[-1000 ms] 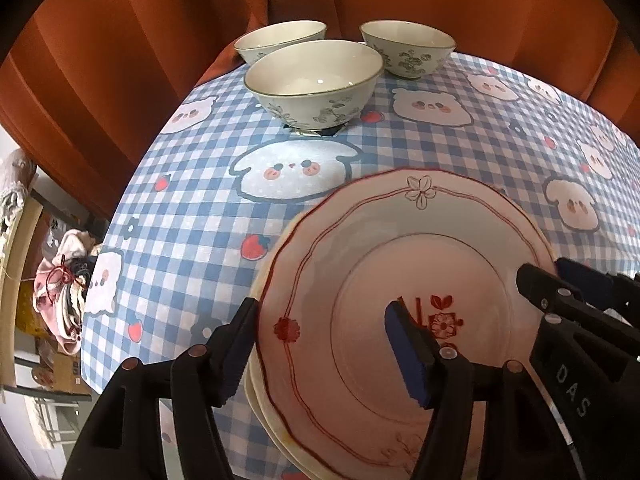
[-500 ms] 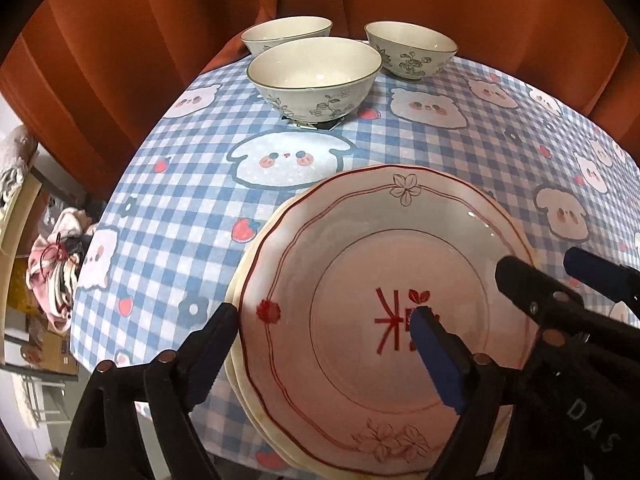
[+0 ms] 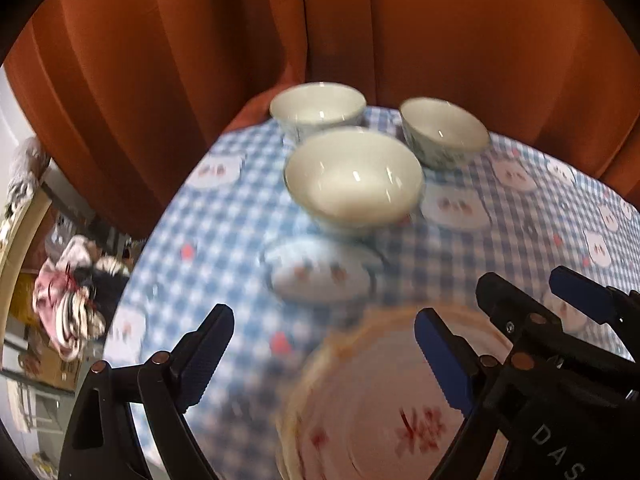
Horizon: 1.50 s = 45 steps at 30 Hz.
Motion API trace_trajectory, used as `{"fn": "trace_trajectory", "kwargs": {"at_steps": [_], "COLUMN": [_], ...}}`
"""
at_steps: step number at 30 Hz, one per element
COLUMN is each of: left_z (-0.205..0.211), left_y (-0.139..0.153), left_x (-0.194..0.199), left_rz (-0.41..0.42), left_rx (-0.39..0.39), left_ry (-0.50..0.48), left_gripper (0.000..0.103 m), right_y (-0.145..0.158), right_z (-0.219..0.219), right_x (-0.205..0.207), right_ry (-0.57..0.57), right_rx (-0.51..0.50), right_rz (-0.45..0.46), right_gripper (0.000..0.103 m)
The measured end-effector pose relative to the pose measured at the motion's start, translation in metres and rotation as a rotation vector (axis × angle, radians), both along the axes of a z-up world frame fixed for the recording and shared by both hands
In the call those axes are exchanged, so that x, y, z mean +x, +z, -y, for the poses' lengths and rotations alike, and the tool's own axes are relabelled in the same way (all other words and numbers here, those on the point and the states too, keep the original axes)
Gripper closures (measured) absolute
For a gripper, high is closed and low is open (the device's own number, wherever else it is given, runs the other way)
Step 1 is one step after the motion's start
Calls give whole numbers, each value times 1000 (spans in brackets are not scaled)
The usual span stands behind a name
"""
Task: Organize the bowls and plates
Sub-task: 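Move both tools to a green-leaf white bowl and grip its rim, then lift the bowl and carry it toward the plate stack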
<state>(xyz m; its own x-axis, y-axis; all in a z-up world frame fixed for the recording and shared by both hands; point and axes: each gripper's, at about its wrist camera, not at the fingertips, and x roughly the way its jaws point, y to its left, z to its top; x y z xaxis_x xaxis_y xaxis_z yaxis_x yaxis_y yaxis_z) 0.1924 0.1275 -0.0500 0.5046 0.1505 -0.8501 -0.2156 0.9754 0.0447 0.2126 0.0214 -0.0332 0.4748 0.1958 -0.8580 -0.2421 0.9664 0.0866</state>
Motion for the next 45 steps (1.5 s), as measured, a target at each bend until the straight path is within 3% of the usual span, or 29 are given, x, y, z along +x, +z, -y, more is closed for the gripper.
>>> {"fn": "trace_trajectory", "kwargs": {"at_steps": [9, 14, 20, 22, 32, 33, 45], "left_z": [-51, -66, -71, -70, -68, -68, -56], "left_y": [-2, -19, -47, -53, -69, -69, -49], "left_x": [79, 112, 139, 143, 155, 155, 149], "left_rz": [43, 32, -15, -35, -76, -76, -67], "left_rx": [3, 14, -39, -48, -72, -86, -52], "left_ry": [-88, -120, -145, -154, -191, -201, -222], "left_gripper": [17, 20, 31, 46, 72, 78, 78], "right_y": [4, -11, -36, -42, -60, -60, -44], "right_z": [-50, -68, -78, -78, -76, -76, -73], "right_x": [66, 99, 125, 130, 143, 143, 134], "right_ry": [-130, -197, -241, -262, -284, -282, -256], "right_rx": [-11, -22, -42, -42, -50, -49, -57], "right_rz": [49, 48, 14, 6, -44, -40, -37], "right_gripper": [36, 36, 37, 38, 78, 79, 81]}}
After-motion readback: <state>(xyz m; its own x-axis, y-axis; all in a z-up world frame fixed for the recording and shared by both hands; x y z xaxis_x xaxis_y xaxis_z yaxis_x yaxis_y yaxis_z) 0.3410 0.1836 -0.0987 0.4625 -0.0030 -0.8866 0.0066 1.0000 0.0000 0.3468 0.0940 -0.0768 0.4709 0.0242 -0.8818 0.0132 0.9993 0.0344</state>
